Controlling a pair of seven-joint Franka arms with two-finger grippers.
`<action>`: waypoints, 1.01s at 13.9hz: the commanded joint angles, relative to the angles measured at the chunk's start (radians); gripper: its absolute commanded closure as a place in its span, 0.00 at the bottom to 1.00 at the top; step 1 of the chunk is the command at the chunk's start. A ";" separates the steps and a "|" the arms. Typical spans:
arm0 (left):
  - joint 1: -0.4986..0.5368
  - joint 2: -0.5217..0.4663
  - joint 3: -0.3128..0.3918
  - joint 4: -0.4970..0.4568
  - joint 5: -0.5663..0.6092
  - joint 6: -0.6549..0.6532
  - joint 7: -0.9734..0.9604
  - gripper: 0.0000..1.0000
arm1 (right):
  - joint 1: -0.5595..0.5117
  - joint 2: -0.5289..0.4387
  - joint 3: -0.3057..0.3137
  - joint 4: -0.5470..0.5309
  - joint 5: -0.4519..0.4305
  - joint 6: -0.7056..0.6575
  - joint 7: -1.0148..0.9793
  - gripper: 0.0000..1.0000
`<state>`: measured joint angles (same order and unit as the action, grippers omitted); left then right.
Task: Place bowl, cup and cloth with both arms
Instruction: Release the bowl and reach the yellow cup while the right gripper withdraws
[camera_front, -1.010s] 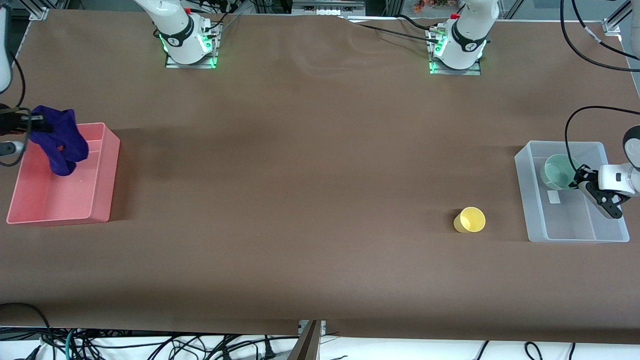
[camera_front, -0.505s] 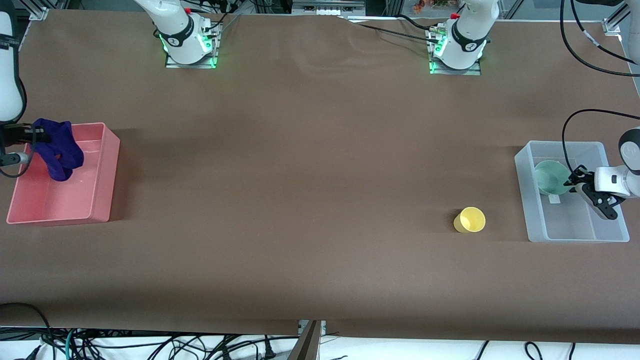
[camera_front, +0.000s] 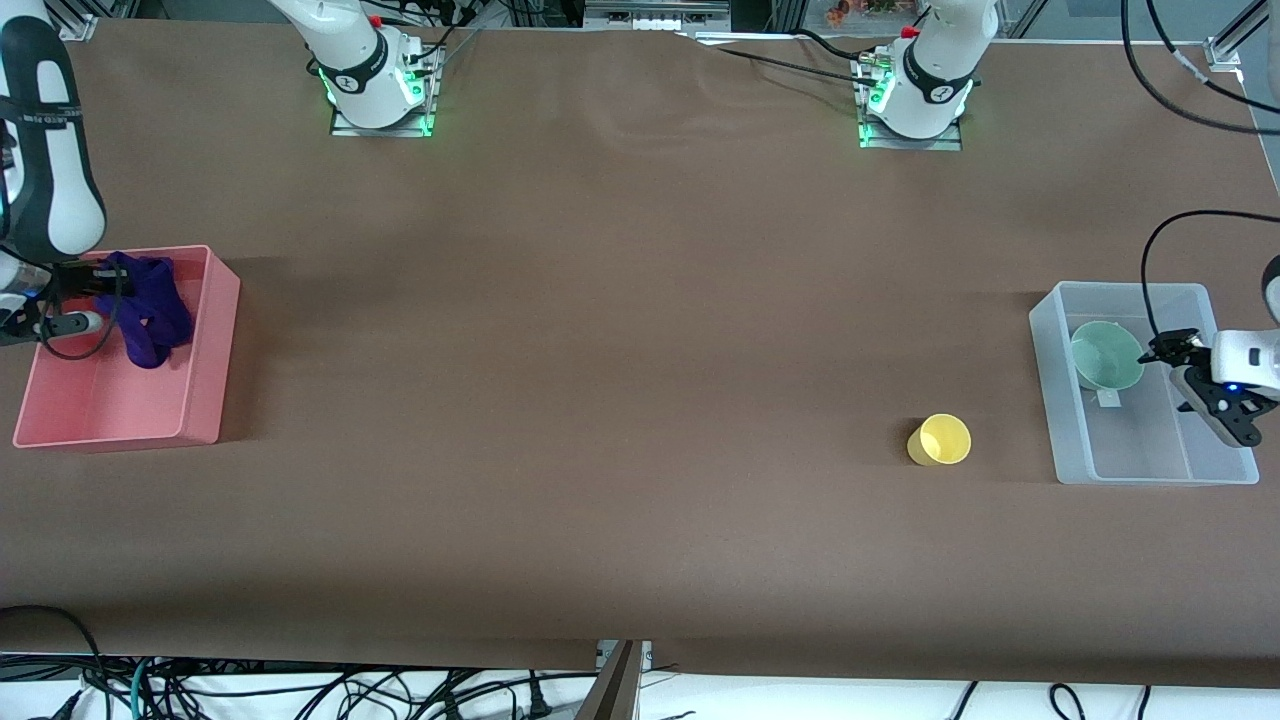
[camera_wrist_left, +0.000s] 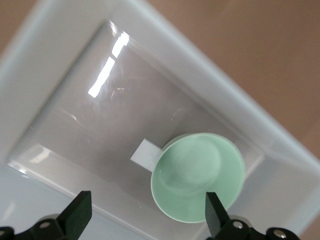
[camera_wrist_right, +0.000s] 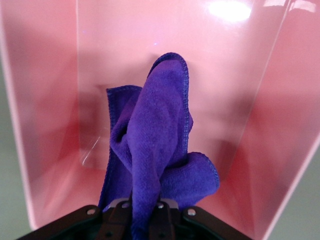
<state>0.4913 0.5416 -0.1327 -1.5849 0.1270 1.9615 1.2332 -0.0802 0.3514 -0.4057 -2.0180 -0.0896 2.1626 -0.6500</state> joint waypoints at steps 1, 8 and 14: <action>-0.008 -0.071 -0.092 0.037 0.006 -0.117 -0.114 0.00 | 0.000 0.033 0.001 -0.015 0.008 0.083 -0.004 1.00; -0.236 0.061 -0.156 0.117 0.014 -0.037 -0.858 0.00 | 0.019 0.063 0.008 0.007 0.122 0.094 -0.002 0.00; -0.257 0.167 -0.148 0.103 0.016 0.120 -1.117 0.03 | 0.019 -0.041 0.013 0.316 0.122 -0.408 -0.007 0.00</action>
<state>0.2324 0.6810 -0.2827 -1.5191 0.1277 2.0710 0.1618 -0.0601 0.3475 -0.3965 -1.8143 0.0189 1.9244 -0.6489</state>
